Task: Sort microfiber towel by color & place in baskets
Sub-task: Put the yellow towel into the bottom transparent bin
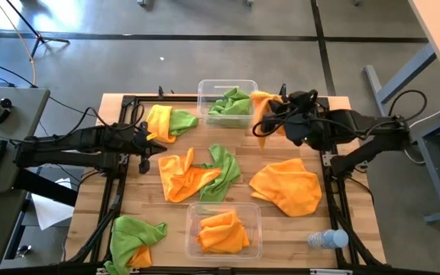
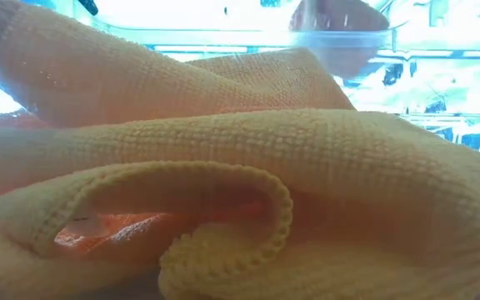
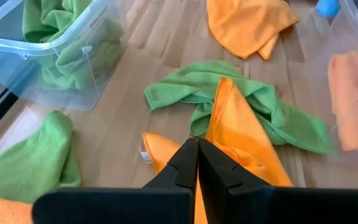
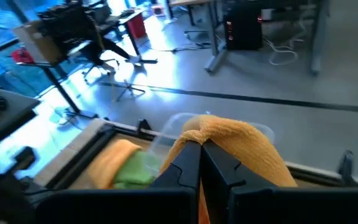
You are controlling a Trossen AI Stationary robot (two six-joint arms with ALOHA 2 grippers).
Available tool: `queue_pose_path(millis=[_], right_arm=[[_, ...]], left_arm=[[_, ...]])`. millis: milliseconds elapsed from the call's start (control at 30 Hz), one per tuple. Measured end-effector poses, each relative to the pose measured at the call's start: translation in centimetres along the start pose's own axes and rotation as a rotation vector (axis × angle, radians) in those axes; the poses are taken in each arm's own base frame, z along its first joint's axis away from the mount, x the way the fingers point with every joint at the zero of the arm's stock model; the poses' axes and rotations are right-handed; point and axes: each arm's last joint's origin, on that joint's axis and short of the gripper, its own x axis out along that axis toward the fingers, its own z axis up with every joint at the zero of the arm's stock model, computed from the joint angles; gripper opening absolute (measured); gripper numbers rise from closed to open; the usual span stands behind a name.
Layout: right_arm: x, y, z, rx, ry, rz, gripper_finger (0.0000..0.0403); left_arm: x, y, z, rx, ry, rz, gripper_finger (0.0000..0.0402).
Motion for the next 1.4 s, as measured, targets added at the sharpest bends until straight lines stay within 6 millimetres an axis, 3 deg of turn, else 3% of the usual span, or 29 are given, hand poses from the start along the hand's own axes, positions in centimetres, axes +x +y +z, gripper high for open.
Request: queue_pose_path(millis=[233,433,667,933,1067,1233,1400], right_arm=[[-1.7,3.7,1.6,-0.012,0.007,0.101,0.0000],[-4.3,7.3,0.2,-0.031,0.042,0.219,0.0000],[-9.5,11.0,-2.0,-0.020,0.060,0.373,0.0000],[-16.2,15.1,-6.3,0.026,0.081,0.543,0.0000],[-18.2,16.4,-8.8,0.089,0.104,0.615,0.0000],[-18.5,17.8,-12.4,0.135,0.168,0.618,0.0000],[-17.1,19.1,-16.2,0.111,0.276,0.602,0.0000]], left_arm=[[0.0,0.0,0.0,0.000,0.002,0.000,0.0000],[0.0,0.0,0.0,0.001,0.002,-0.001,0.0000],[0.0,0.0,0.0,-0.002,0.002,-0.001,0.0000],[0.0,-0.1,0.0,-0.025,0.004,-0.022,0.0000],[0.0,-0.1,0.0,-0.029,0.004,-0.027,0.0000],[0.0,-0.1,0.0,-0.052,0.005,-0.032,0.0000],[0.0,-0.2,0.0,-0.064,0.008,-0.054,0.0000]])
